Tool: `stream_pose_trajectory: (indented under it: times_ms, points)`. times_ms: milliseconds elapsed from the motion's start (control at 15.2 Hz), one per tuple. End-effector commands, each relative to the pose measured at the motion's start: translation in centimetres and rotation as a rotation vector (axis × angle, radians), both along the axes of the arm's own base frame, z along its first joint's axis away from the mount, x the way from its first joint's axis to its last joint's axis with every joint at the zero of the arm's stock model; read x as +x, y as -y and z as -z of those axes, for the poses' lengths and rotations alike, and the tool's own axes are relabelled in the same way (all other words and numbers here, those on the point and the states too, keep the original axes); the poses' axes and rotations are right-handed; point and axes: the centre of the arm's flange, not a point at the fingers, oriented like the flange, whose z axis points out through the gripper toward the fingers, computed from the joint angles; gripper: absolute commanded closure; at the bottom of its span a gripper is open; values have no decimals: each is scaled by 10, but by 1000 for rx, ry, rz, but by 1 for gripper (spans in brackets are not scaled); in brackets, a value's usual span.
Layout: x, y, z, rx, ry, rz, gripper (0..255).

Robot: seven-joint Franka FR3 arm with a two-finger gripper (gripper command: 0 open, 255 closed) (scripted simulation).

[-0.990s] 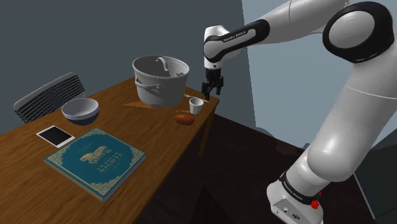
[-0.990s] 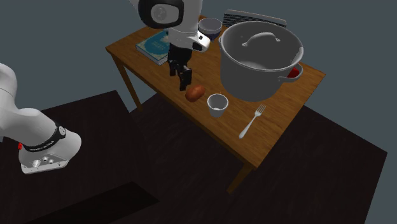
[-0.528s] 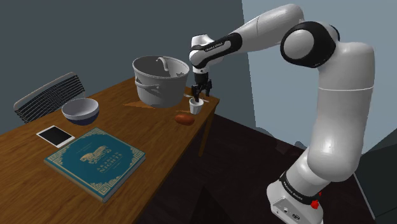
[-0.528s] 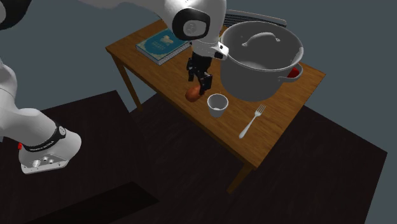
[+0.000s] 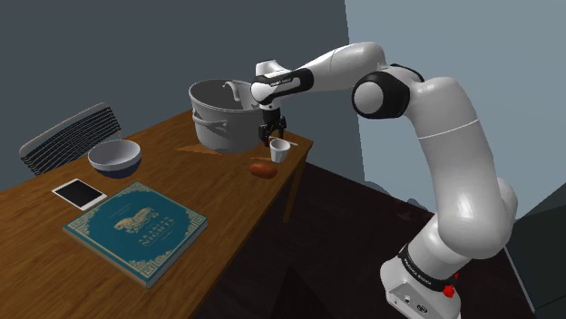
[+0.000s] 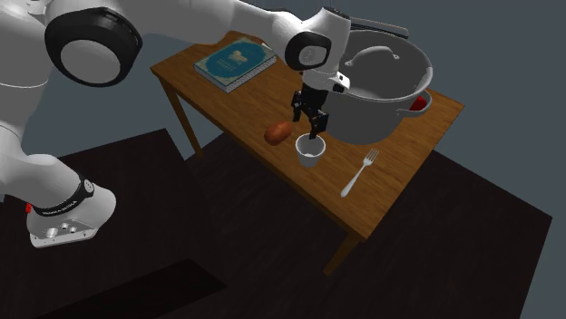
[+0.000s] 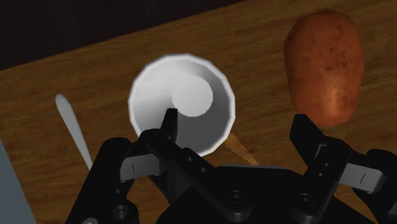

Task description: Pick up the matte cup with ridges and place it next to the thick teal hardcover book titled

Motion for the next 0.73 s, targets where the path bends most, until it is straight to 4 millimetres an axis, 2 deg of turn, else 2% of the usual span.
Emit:
stream_pose_trajectory:
  times_ms: [0,396,660]
  points:
    - [7,1,11,-2,0,-2,0]
    - [-1,5,44,-2,0,-2,0]
    - [-1,5,44,-2,0,-2,0]
